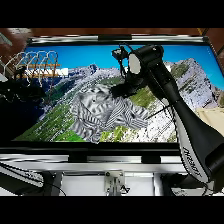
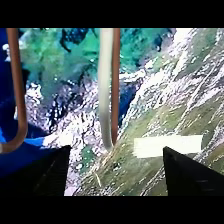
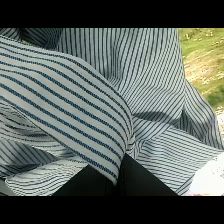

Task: Fold the shirts.

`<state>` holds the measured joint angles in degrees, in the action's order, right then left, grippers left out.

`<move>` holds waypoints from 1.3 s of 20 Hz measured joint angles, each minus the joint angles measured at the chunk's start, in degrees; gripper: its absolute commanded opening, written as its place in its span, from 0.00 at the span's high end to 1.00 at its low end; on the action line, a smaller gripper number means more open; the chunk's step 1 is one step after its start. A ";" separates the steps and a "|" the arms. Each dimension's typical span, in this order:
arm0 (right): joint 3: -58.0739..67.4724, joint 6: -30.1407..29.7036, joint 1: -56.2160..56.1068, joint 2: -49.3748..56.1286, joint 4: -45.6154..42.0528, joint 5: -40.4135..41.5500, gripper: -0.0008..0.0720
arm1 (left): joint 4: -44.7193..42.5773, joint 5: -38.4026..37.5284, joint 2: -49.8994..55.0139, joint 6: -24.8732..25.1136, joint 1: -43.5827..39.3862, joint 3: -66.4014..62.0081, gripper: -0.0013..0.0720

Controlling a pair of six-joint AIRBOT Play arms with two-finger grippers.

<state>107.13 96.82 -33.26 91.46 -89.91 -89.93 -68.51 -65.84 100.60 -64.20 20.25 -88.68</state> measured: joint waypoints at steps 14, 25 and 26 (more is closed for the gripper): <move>0.00 0.02 0.00 0.00 -0.07 0.04 0.88 | -1.09 3.28 5.35 1.05 -2.45 0.00 0.31; 0.00 0.00 0.00 0.00 -0.46 0.68 0.88 | -1.79 3.85 6.14 1.05 -2.67 -0.33 0.91; 0.00 0.00 0.00 0.00 -0.50 0.94 0.88 | -1.51 3.67 5.99 1.03 -2.67 -0.81 0.91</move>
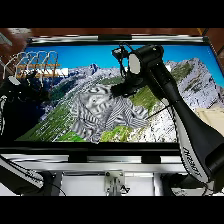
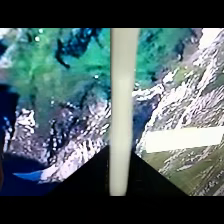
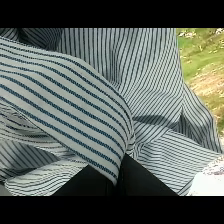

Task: Fold the shirts.

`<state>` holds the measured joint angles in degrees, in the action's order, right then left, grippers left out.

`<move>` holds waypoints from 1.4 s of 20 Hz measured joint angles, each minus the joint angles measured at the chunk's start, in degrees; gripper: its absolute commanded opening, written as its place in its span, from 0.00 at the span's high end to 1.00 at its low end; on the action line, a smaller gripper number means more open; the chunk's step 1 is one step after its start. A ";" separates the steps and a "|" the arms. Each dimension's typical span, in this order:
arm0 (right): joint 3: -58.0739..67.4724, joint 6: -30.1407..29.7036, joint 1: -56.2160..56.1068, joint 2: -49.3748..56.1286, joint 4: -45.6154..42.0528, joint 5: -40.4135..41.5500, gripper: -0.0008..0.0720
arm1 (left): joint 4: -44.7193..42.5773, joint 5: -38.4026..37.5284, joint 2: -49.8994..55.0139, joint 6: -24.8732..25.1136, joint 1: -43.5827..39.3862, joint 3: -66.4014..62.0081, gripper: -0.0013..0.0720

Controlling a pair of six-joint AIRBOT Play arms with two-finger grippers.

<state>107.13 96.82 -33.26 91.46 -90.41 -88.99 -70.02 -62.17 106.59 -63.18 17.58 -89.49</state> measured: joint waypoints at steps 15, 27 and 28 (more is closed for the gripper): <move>1.51 -2.14 0.04 -0.61 -6.14 -1.66 0.88 | 2.01 -7.43 -7.21 -5.07 -2.86 -25.16 0.92; 11.02 -10.21 16.70 -2.93 -10.08 -10.05 0.88 | -7.02 -24.33 -38.97 -5.62 -24.74 -5.11 0.92; 11.04 -10.58 17.81 -2.97 -9.46 -9.92 0.88 | -7.85 -24.72 -41.92 -5.66 -27.69 -2.05 0.92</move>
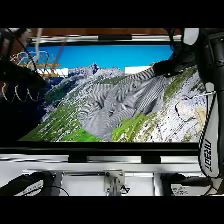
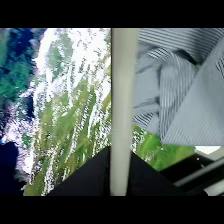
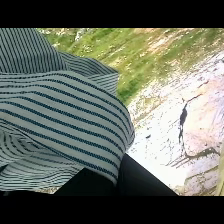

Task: Fold the shirts.

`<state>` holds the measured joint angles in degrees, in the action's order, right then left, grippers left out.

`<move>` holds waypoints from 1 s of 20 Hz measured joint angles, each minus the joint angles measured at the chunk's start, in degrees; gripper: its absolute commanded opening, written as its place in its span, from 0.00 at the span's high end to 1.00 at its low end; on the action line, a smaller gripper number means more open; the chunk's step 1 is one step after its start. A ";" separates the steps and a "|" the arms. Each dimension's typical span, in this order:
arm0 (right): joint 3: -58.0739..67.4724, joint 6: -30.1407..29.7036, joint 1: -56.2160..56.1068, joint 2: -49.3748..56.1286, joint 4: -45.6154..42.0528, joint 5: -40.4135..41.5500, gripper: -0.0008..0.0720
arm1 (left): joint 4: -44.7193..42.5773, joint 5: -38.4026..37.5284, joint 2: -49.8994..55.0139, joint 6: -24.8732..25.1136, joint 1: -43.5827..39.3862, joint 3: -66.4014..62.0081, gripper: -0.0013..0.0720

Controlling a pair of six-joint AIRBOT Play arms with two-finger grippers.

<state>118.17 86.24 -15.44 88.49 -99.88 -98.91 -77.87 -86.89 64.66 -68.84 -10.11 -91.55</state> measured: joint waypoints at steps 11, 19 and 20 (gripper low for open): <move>0.22 -2.32 3.19 -0.22 1.95 3.04 0.88 | -10.67 -7.65 -12.37 -7.48 -32.24 12.48 0.92; 0.22 -1.44 3.21 -0.22 2.14 3.37 0.88 | -10.75 -9.90 -14.21 -10.14 -39.21 15.80 0.92; 0.22 -1.40 3.21 -0.22 2.16 3.37 0.88 | -10.60 -9.11 -13.97 -10.75 -40.39 16.87 0.92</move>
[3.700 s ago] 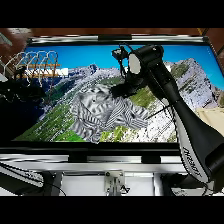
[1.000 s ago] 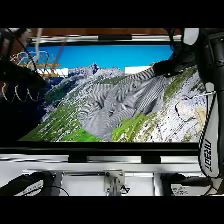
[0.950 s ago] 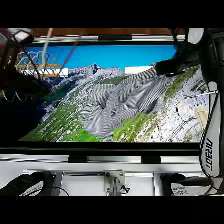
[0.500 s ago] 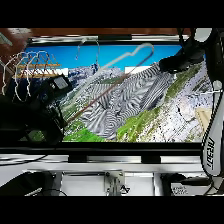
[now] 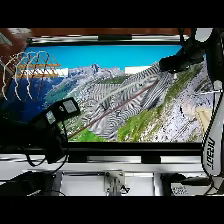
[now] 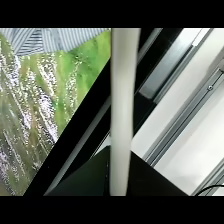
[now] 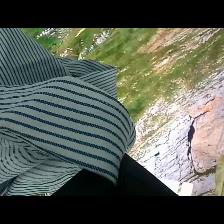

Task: Fold the shirts.

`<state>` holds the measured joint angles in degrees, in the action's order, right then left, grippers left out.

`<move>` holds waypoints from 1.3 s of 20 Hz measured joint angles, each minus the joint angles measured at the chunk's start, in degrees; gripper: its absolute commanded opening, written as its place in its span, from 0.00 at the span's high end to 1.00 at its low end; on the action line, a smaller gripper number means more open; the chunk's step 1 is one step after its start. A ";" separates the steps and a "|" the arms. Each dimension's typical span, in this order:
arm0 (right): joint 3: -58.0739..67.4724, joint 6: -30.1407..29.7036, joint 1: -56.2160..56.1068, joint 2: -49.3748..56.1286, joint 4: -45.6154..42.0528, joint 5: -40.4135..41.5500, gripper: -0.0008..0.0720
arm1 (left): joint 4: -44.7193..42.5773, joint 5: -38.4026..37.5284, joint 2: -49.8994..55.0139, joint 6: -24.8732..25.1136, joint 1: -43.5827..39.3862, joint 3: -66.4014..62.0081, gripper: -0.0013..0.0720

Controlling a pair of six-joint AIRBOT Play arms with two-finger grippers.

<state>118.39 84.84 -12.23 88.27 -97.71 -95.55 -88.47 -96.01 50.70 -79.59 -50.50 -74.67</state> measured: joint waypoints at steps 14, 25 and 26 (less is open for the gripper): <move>0.00 -0.96 -1.14 -6.54 4.22 -0.46 0.88 | -7.96 9.27 5.05 -5.33 -3.93 5.09 0.92; -0.02 -1.09 -12.31 -10.56 1.81 0.07 0.88 | -7.74 21.16 10.97 -7.93 -4.15 5.16 0.92; 0.00 -1.11 -12.74 -11.15 0.39 0.72 0.88 | -6.95 21.86 11.15 -6.19 -4.66 5.20 0.92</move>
<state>118.39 83.72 -24.97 77.12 -97.32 -94.83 -95.42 -74.15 61.84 -85.78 -55.16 -69.47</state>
